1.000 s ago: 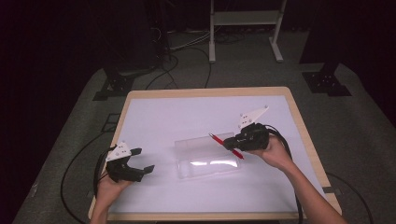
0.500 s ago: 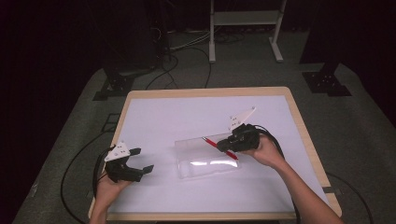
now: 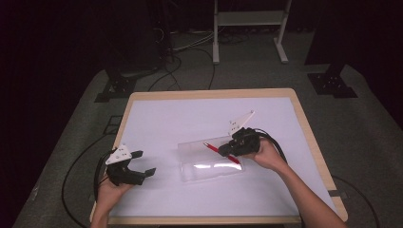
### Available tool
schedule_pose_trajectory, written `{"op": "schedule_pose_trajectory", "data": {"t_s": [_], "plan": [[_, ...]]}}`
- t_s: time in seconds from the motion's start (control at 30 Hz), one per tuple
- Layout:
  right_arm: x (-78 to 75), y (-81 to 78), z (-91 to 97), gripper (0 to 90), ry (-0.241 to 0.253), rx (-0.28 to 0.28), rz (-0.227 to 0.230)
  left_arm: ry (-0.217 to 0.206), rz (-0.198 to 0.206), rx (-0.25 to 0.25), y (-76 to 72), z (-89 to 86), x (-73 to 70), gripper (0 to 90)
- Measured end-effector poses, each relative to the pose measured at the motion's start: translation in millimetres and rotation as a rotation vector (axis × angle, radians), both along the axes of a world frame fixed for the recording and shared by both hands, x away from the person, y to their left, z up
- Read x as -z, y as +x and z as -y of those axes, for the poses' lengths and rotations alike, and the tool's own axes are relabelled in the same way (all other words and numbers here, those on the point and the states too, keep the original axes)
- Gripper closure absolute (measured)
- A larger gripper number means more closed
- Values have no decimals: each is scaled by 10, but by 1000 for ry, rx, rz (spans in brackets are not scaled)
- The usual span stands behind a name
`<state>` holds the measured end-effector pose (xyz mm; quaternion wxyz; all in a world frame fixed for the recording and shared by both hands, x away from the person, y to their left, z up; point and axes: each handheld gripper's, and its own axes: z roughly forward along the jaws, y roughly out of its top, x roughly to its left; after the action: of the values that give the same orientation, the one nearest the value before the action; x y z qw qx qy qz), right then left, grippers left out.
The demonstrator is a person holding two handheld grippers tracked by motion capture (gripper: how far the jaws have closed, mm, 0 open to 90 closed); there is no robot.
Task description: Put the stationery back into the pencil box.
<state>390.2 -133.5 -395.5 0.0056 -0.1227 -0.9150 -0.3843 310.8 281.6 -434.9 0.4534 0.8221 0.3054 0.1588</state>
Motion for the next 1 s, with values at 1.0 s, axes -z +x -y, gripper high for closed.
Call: {"op": "schedule_pose_trajectory", "data": {"t_s": [1.0], "plan": [[236,18,-101,788,-19,-26,-28,-1,0,2,-2,-2,-1,105]]}}
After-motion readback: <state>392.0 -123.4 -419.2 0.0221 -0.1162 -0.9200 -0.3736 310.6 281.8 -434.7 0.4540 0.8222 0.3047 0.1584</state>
